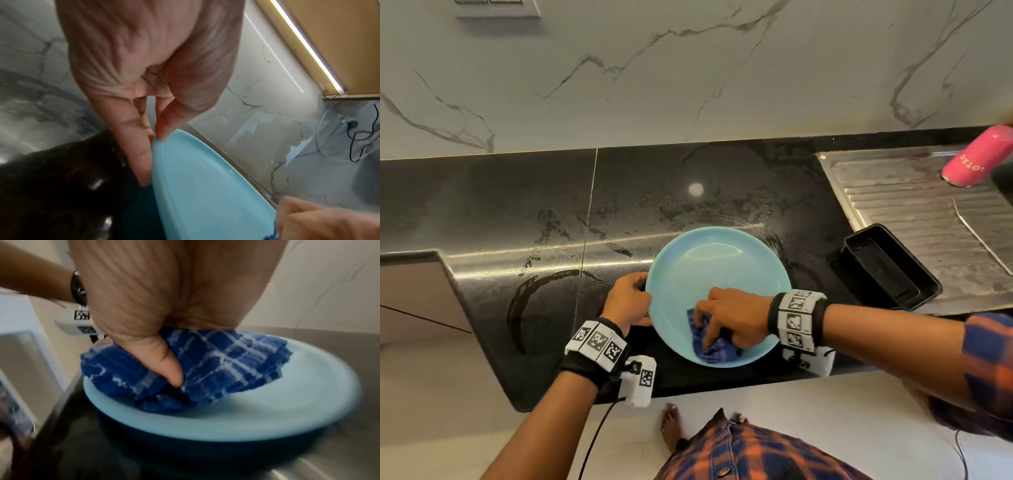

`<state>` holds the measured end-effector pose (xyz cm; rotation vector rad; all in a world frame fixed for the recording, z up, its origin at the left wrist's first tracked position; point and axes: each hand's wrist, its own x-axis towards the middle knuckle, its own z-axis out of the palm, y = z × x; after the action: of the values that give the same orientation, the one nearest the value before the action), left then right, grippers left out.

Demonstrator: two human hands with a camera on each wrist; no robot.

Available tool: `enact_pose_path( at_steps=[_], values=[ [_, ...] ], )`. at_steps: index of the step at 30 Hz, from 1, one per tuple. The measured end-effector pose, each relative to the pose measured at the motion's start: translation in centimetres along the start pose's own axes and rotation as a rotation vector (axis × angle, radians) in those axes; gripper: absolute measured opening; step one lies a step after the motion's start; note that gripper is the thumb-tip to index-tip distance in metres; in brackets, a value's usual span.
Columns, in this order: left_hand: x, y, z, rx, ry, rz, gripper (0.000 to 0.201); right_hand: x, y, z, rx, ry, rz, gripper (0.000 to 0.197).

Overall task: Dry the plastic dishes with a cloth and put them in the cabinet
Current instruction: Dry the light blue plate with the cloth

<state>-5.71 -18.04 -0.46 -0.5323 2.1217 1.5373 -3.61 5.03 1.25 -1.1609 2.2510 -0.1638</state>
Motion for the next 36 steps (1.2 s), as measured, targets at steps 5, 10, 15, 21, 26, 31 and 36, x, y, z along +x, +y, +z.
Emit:
enact_pose_path(
  at_steps=[5, 10, 15, 21, 26, 31, 36],
  values=[
    [0.1, 0.0, 0.0, 0.097, 0.028, 0.020, 0.044, -4.9, 4.3, -1.8, -0.298, -0.141, -0.024, 0.021],
    [0.3, -0.2, -0.1, 0.164, 0.034, 0.040, 0.043, -4.8, 7.6, -6.5, -0.544, -0.058, 0.134, 0.015],
    [0.6, -0.3, -0.3, 0.286, 0.076, 0.056, 0.030, 0.7, 5.7, -7.5, -0.552, 0.161, 0.113, 0.041],
    [0.8, -0.1, 0.0, 0.565, 0.120, 0.134, 0.028, 6.7, 3.6, -6.6, -0.530, 0.211, 0.055, 0.055],
    [0.7, 0.1, 0.1, 0.527, 0.105, 0.092, 0.028, 4.8, 5.8, -6.2, -0.528, 0.292, 0.287, 0.048],
    [0.3, 0.0, 0.5, 0.532, 0.093, 0.100, 0.028, -0.9, 7.7, -4.7, -0.439, 0.192, 0.552, 0.045],
    [0.2, -0.1, 0.7, 0.572, 0.082, 0.096, 0.029, -5.0, 3.5, -1.2, -0.195, 0.103, 0.731, 0.038]
  ],
)
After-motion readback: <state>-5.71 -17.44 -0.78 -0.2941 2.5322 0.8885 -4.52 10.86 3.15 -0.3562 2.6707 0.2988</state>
